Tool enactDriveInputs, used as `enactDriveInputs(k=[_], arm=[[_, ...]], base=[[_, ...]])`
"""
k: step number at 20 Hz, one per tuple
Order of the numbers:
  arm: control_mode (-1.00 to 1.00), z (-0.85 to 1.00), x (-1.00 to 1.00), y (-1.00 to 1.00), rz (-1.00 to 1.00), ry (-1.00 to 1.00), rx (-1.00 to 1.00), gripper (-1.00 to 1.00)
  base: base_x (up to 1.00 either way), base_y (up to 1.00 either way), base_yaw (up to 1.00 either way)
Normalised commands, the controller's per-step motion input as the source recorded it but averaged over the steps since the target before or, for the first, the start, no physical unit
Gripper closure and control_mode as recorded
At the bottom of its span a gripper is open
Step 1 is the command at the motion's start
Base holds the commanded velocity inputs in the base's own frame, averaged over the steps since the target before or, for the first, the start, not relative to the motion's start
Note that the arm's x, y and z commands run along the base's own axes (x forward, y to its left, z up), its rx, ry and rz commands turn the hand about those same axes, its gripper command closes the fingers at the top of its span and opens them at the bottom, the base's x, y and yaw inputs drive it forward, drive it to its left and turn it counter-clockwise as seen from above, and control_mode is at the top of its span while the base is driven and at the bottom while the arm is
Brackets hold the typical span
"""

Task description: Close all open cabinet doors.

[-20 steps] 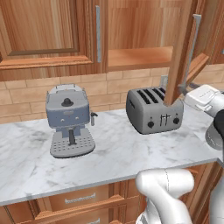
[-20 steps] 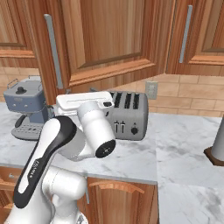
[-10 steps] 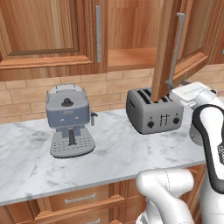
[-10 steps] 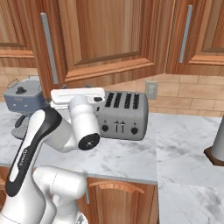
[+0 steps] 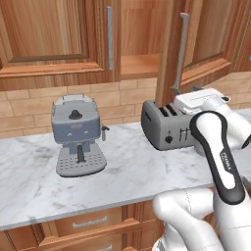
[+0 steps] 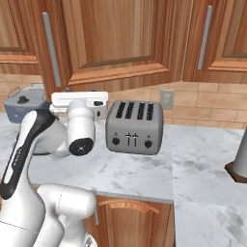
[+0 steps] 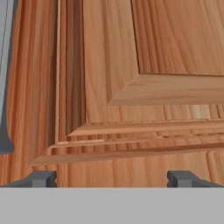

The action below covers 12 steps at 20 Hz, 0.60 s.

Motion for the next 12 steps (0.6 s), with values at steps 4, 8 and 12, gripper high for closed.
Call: enactDriveInputs(k=[4, 8, 12], arm=[[-1.00, 0.15, 0.32, 0.23, -0.14, 0.00, 0.00, -1.00], [-1.00, 0.17, 0.33, 0.19, -0.13, 0.00, 0.00, -1.00], [-1.00, 0.21, 0.28, 0.14, -0.11, 0.00, 0.00, -1.00]], base=[[0.00, 0.00, 0.00], [0.00, 0.00, 0.00], [0.00, 0.00, 0.00]])
